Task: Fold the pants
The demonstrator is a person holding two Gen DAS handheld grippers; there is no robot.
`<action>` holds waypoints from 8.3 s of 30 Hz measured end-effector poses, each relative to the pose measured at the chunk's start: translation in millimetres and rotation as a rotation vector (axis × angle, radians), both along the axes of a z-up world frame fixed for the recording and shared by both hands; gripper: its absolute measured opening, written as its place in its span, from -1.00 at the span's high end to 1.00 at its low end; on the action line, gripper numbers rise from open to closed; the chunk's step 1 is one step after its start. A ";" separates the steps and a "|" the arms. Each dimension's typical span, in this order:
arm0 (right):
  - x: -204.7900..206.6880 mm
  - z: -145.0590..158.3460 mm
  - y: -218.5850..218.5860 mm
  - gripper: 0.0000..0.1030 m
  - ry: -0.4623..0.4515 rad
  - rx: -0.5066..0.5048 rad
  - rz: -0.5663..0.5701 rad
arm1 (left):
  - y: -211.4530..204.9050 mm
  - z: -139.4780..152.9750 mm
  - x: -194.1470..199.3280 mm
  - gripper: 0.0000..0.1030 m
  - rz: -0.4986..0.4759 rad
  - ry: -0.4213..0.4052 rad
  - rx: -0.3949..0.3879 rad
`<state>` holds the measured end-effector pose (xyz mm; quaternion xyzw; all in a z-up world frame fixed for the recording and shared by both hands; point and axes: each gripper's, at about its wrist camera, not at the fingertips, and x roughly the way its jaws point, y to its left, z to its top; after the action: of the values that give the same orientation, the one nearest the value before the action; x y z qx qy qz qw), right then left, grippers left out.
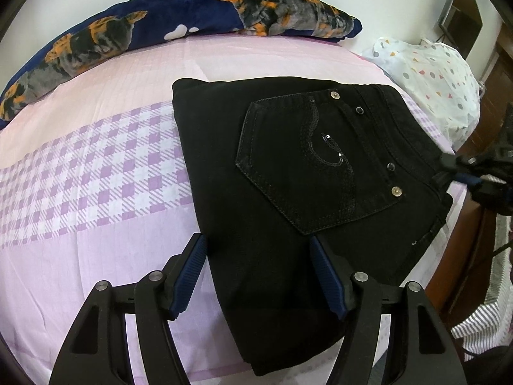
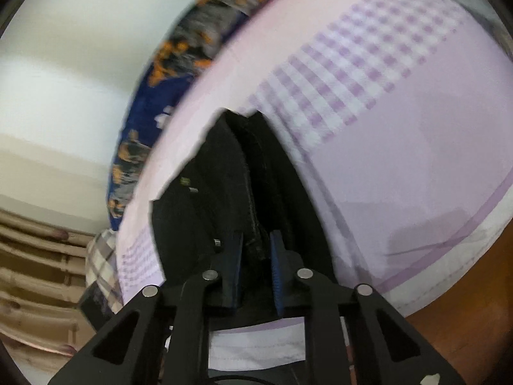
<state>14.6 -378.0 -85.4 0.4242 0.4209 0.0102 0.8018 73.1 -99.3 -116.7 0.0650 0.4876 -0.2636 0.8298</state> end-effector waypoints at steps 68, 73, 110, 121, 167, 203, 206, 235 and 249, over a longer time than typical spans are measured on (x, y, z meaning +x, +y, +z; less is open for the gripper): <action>12.3 -18.4 19.3 0.22 0.091 -0.215 0.103 | 49.3 4.9 1.3 -0.31 0.007 0.058 -0.005; 15.9 -7.8 12.8 -0.05 0.045 -0.200 0.124 | 57.3 9.1 19.3 -0.31 0.046 0.111 -0.085; 92.7 -38.4 -24.2 -0.38 -0.086 0.067 0.554 | 13.4 2.9 85.4 -0.53 0.053 0.244 -0.263; 92.1 -45.2 -13.4 0.43 -0.085 0.128 0.434 | 19.5 1.2 86.8 0.37 0.072 0.250 -0.310; 229.1 -2.4 147.0 0.50 -0.076 0.051 0.435 | 172.8 30.8 166.8 0.48 0.358 0.111 -0.229; 99.6 31.5 195.2 -0.40 -0.032 -0.552 0.298 | 134.1 58.2 41.2 -0.30 0.454 -0.069 0.116; 92.2 35.2 208.9 -0.54 -0.043 -0.590 0.315 | 132.4 59.8 31.9 -0.31 0.456 -0.066 0.109; 74.9 38.1 241.8 -0.83 -0.103 -0.672 0.383 | 122.6 64.5 5.4 -0.31 0.482 -0.111 0.165; 75.8 35.7 241.8 -0.83 -0.094 -0.671 0.384 | 122.7 59.5 5.7 -0.31 0.478 -0.099 0.170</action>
<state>90.4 -136.3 -49.6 0.0508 0.4356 0.0413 0.8978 78.8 23.4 -57.3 0.0303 0.4683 -0.0146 0.8829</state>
